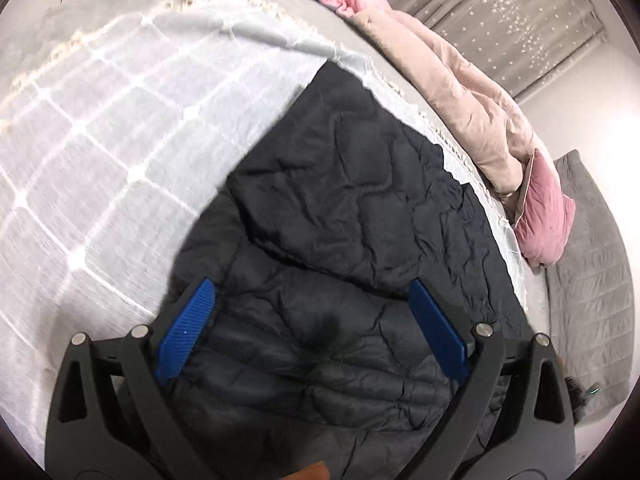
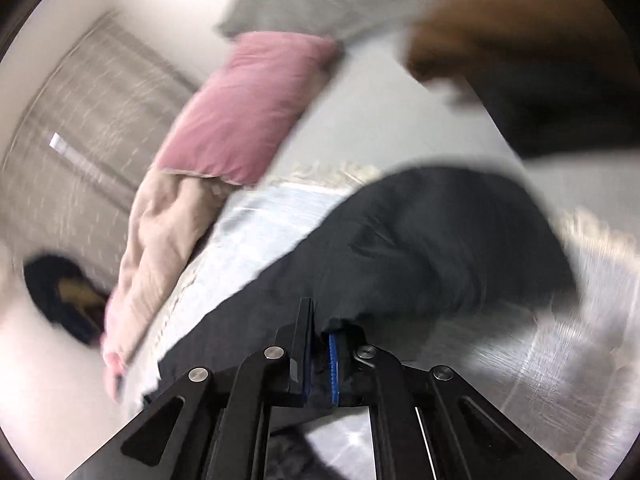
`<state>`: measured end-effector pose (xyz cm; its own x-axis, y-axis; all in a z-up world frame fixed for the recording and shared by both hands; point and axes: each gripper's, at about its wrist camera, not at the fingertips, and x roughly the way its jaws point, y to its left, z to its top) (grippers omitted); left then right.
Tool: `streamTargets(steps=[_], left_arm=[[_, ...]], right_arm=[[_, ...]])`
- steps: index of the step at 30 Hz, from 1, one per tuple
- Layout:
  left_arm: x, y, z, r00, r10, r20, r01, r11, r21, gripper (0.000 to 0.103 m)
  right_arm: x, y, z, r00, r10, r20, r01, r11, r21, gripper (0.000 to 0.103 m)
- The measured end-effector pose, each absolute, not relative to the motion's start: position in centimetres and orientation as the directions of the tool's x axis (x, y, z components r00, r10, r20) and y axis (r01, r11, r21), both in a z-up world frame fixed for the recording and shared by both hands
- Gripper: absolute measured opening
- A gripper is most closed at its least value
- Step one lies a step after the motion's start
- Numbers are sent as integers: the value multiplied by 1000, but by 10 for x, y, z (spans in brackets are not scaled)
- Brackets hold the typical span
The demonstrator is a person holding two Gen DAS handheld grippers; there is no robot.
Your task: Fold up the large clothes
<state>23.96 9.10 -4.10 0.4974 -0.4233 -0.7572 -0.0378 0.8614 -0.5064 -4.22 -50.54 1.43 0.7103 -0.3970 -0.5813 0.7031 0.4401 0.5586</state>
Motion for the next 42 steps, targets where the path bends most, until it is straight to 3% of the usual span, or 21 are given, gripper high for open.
streamTargets(steps=[10,18,22,25,26,29,32,37,42], left_arm=[[233,90,-19,549,-409,-729,56,888,-456,97],[230,91,-19,539,-420,-730,74,887,-456,97],[229,87,-20,522,-431,-736,81,884,-460,97],[227,81,-20,510,-441,-738,99,883,-459,97],[226,79,-20,506,-445,-739,108,883,-457,97],[224,74,-19,499,-450,-741,126,883,-451,97],[222,71,-17,499,-452,-740,139,884,-446,97],[222,71,-18,497,-450,-741,134,884,-447,97],[222,74,-18,499,-453,-739,126,881,-455,97]], right_arm=[[75,-350,106,781,-318,-538,513,818,261,6],[157,-246,64,752,-121,-648,292,942,163,7],[191,-231,3,652,68,-755,216,938,271,11],[210,-235,-44,519,208,-829,233,899,371,33],[212,-240,-60,486,268,-832,249,870,426,39],[199,-256,-64,513,347,-785,265,807,529,43],[181,-266,-51,545,357,-759,248,796,552,54],[157,-284,-21,589,265,-764,251,838,484,56],[145,-338,-12,655,217,-724,370,743,557,56]])
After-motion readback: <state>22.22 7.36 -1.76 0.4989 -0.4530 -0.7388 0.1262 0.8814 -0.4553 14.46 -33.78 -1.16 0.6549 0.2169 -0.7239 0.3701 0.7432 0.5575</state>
